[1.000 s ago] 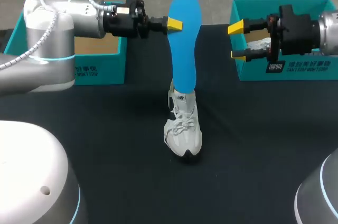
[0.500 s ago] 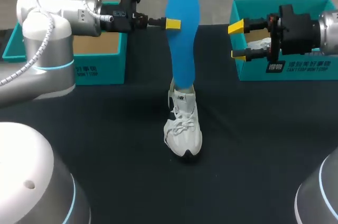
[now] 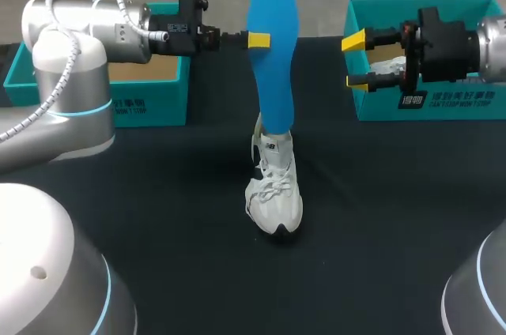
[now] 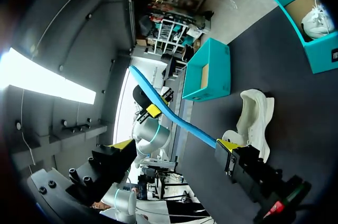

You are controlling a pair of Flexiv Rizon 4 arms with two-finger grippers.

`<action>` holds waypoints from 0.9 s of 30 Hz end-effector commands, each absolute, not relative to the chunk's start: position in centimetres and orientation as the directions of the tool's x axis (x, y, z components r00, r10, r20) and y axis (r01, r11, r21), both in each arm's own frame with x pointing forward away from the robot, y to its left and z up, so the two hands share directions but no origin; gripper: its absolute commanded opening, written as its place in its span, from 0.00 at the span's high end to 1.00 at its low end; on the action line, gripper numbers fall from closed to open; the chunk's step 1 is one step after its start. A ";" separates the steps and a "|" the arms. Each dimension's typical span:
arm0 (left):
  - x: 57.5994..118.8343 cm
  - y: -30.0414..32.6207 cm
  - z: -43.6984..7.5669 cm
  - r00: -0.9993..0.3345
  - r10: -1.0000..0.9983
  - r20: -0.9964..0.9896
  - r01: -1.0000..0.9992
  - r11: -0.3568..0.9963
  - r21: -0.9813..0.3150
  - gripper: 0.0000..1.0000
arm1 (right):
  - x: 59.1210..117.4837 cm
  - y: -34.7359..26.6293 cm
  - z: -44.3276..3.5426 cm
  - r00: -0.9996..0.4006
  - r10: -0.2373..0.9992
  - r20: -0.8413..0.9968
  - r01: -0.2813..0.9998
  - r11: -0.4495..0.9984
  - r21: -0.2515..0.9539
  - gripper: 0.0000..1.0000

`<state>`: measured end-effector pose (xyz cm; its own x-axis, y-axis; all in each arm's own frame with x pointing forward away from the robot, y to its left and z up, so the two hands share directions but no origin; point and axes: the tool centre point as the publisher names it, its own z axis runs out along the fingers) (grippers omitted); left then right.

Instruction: Take the shoe out of the shoebox, open the shoe tongue, remove and reinsert the insole, then place the shoe into the shoebox

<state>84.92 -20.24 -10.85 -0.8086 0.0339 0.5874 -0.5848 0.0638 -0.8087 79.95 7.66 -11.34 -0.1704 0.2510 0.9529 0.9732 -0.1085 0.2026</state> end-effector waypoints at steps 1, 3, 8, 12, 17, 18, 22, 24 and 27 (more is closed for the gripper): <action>84.9 -20.3 -10.9 -0.809 0.033 0.587 -0.585 0.064 -0.809 1.00 | 79.9 7.8 -11.3 -0.169 0.254 0.952 0.973 -0.111 0.202 0.00; 84.9 -20.3 -10.9 -0.809 0.033 0.587 -0.585 0.064 -0.809 1.00 | 79.9 7.8 -11.3 -0.169 0.254 0.952 0.973 -0.111 0.202 0.00; 84.8 -20.0 -10.7 -0.854 0.051 0.518 -0.516 0.052 -0.855 1.00 | 79.9 7.8 -11.3 -0.169 0.254 0.952 0.973 -0.111 0.202 0.00; 84.9 -19.7 -10.5 -0.926 0.057 0.373 -0.369 0.059 -0.927 1.00 | 79.9 7.8 -11.3 -0.169 0.254 0.952 0.973 -0.111 0.202 0.00; 84.7 -19.4 -9.8 -0.995 0.065 0.076 -0.071 0.072 -0.995 1.00 | 79.9 7.8 -11.3 -0.169 0.254 0.952 0.973 -0.111 0.202 0.00; 84.7 -19.4 -9.6 -0.998 0.064 0.015 -0.010 0.078 -0.997 1.00 | 79.9 7.8 -11.3 -0.169 0.254 0.952 0.973 -0.111 0.202 0.00; 84.7 -19.1 -9.3 -0.996 0.039 -0.081 0.086 0.124 -0.989 1.00 | 79.9 7.8 -11.3 -0.169 0.254 0.952 0.973 -0.111 0.202 0.00; 84.7 -19.1 -9.3 -0.996 0.039 -0.081 0.086 0.124 -0.989 1.00 | 79.9 7.8 -11.3 -0.169 0.254 0.952 0.973 -0.111 0.202 0.00; 84.7 -19.1 -9.3 -0.996 0.039 -0.081 0.086 0.124 -0.989 1.00 | 79.9 7.8 -11.3 -0.169 0.254 0.952 0.973 -0.111 0.202 0.00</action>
<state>85.19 -19.13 -9.51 -0.9982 0.0504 -0.0335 0.0390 0.1142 -0.9927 79.92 7.65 -11.30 -0.1700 0.2528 0.9525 0.9733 -0.1083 0.2025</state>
